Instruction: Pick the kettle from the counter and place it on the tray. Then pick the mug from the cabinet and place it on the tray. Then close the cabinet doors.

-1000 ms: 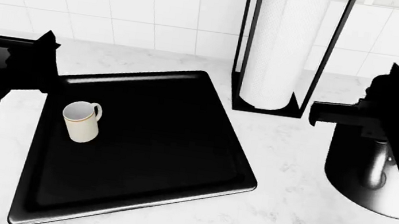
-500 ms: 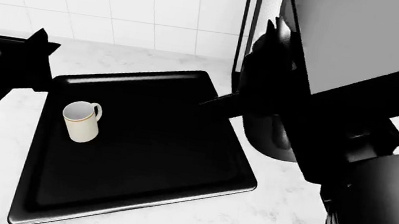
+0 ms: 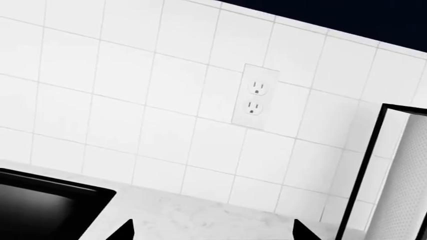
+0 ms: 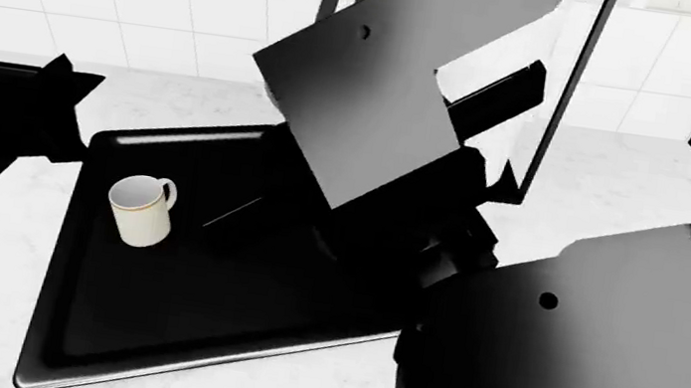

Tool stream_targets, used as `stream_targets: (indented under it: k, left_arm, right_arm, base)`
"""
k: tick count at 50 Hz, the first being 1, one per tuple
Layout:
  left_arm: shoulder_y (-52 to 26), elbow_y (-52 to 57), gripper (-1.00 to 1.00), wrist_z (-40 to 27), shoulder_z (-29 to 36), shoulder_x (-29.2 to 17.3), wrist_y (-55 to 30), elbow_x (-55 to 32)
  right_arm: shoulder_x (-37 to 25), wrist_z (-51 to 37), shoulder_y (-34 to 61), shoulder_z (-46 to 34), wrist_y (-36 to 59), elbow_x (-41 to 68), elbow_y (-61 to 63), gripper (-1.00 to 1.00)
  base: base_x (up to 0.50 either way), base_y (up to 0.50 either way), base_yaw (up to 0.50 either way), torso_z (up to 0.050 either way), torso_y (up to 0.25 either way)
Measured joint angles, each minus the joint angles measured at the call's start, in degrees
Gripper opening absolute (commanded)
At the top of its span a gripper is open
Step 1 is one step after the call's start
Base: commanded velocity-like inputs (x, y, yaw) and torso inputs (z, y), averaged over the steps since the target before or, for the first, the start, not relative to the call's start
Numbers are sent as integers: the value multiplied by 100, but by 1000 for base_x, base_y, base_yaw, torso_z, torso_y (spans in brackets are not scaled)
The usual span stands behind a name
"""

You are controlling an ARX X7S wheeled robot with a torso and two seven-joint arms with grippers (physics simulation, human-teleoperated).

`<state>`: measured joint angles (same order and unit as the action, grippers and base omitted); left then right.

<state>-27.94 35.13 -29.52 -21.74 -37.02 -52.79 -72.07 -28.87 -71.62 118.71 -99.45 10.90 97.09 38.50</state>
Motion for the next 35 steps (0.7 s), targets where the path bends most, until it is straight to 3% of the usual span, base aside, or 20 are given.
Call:
stream_targets:
  k: [35]
  left_arm:
    - [182,-109,100,127,-35,-3,157,144]
  right_arm:
    - [314,1462,-1563,372,-1360,-1279,-1374,-100]
  base:
    - [0,0,0,0,1]
